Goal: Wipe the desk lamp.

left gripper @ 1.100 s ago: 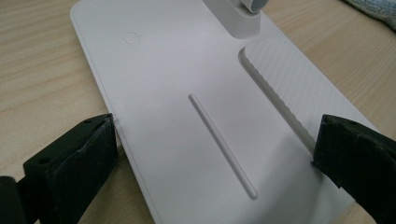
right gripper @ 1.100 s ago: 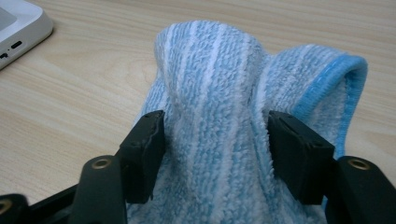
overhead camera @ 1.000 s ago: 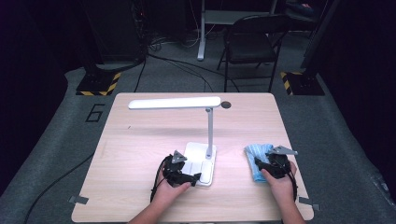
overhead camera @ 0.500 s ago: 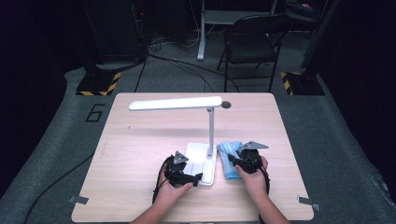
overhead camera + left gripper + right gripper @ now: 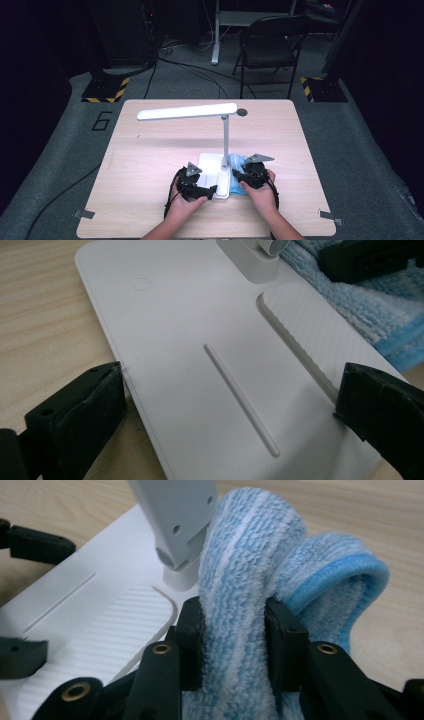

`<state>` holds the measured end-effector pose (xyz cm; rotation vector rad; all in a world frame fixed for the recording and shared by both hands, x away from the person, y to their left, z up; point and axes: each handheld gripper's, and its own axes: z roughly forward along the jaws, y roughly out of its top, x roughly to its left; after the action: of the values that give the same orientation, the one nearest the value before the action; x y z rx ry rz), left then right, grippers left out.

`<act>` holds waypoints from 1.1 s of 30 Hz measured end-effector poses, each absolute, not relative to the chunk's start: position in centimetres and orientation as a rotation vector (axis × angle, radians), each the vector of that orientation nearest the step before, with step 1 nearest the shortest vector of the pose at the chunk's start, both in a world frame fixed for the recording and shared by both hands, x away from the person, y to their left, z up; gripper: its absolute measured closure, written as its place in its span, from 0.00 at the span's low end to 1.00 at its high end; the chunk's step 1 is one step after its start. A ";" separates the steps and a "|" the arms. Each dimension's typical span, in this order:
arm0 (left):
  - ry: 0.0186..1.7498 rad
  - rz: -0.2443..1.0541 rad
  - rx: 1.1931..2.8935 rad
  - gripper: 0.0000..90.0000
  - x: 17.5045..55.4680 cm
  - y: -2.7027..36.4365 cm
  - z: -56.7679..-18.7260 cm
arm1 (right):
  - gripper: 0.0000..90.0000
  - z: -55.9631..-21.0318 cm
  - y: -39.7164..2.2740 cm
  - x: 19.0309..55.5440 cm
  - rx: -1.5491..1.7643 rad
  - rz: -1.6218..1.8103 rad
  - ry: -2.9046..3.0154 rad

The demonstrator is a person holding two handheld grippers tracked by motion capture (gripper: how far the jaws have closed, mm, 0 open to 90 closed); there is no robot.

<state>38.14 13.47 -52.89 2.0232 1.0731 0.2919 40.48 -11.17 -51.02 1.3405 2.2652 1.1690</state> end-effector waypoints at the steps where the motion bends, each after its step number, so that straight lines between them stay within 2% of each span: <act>1: 1.074 0.291 2.022 0.00 38.1 13.5 -52.9 | 0.71 -51.0 -11.2 40.3 1.332 1.164 2.278; 8: 1.084 0.297 2.011 0.00 38.0 13.4 -52.9 | 0.71 -51.1 -11.3 36.5 1.308 1.220 2.324; 13: 1.081 0.299 2.012 0.00 38.1 13.4 -52.9 | 0.71 -51.3 -11.3 35.7 1.308 1.233 2.322; 24: 1.080 0.302 2.012 0.00 38.0 13.4 -52.9 | 0.73 -51.7 -11.3 37.4 1.329 1.227 2.293; 33: 1.088 0.307 2.010 0.00 38.0 13.3 -52.9 | 0.73 -51.5 -11.5 41.1 1.447 1.217 2.245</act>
<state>38.02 13.33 -52.92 2.0100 1.0876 0.3065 41.08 -11.46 -51.52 1.4471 2.2450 1.2170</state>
